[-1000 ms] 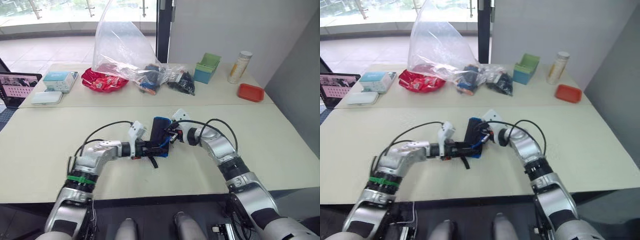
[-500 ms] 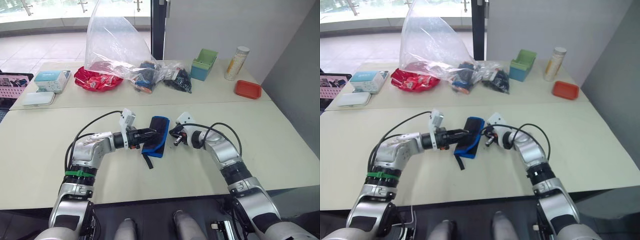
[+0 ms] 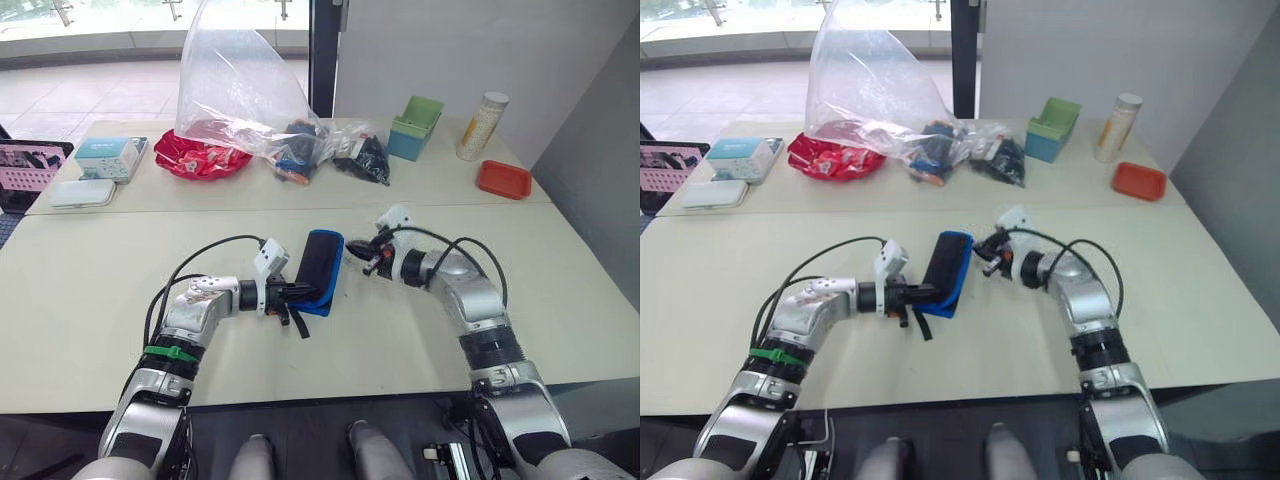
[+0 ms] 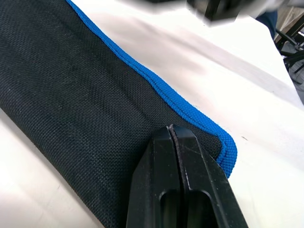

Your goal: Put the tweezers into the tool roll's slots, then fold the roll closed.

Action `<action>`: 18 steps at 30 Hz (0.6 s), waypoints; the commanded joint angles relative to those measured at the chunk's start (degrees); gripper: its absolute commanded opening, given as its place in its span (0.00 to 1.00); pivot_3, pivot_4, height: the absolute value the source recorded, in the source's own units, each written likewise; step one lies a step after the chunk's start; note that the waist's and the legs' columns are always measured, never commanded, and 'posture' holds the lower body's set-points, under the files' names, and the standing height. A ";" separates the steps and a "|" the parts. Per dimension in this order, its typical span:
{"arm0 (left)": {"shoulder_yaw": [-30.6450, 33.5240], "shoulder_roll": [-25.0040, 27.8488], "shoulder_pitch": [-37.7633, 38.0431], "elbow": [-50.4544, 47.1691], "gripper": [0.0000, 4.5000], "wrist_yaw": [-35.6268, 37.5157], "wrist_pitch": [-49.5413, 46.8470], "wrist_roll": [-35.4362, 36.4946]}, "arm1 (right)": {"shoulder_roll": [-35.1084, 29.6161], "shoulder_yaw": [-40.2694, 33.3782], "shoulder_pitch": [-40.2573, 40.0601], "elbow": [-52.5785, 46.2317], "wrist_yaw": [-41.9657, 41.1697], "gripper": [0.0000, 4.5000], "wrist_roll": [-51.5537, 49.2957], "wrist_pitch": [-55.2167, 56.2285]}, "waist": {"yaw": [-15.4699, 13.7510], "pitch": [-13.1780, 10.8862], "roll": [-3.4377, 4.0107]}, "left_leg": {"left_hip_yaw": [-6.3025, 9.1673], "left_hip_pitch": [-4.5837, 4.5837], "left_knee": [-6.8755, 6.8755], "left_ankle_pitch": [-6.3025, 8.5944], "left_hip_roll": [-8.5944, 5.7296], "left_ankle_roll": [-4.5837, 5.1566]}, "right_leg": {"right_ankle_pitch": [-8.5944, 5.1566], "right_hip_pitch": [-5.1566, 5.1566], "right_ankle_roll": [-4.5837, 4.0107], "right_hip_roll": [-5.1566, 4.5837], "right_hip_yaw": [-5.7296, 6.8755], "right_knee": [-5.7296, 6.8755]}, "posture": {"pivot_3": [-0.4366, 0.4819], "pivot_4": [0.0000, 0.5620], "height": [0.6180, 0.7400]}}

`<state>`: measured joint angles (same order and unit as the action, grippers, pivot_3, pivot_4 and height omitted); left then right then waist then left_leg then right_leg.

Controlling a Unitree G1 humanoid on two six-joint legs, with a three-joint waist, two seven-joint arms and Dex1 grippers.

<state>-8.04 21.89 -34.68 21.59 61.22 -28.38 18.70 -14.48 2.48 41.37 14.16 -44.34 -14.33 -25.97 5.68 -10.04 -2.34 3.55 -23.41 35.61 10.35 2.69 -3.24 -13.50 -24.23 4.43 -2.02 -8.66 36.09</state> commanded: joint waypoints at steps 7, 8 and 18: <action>-0.62 -1.37 1.09 1.27 0.01 -4.26 0.53 -3.06 | 6.21 3.39 -0.50 7.03 1.92 0.00 0.13 -2.88 | -0.42 0.00 0.01 | 0.01 -0.02 0.14 0.00 0.00 0.00 | 0.02 0.05 0.01 0.00 0.00 0.05 | 0.48 0.27 0.95; -0.62 -1.50 1.12 1.02 0.01 -4.44 0.41 -3.00 | 5.97 3.97 -0.68 8.74 2.08 0.00 0.96 -2.52 | -0.46 0.00 0.01 | 0.01 -0.02 0.19 0.00 0.00 0.00 | 0.03 0.07 0.02 0.00 0.01 0.04 | 0.48 0.27 0.95; -4.91 1.53 3.53 0.99 0.01 -5.16 -2.70 -6.72 | 5.35 3.35 6.33 34.83 6.22 0.00 6.02 14.57 | 0.11 0.05 0.03 | 0.00 0.68 0.28 -0.08 -0.01 0.13 | 0.06 0.81 0.04 0.00 0.01 -0.05 | 0.48 0.27 0.95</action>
<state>-9.78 22.01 -33.81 20.63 56.63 -28.58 15.56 -7.48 7.76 46.72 41.89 -42.24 -11.31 -13.90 5.79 -10.00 -2.31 3.55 -22.46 35.89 10.26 2.69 -3.11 -13.66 -23.14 4.10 -2.02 -8.66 36.00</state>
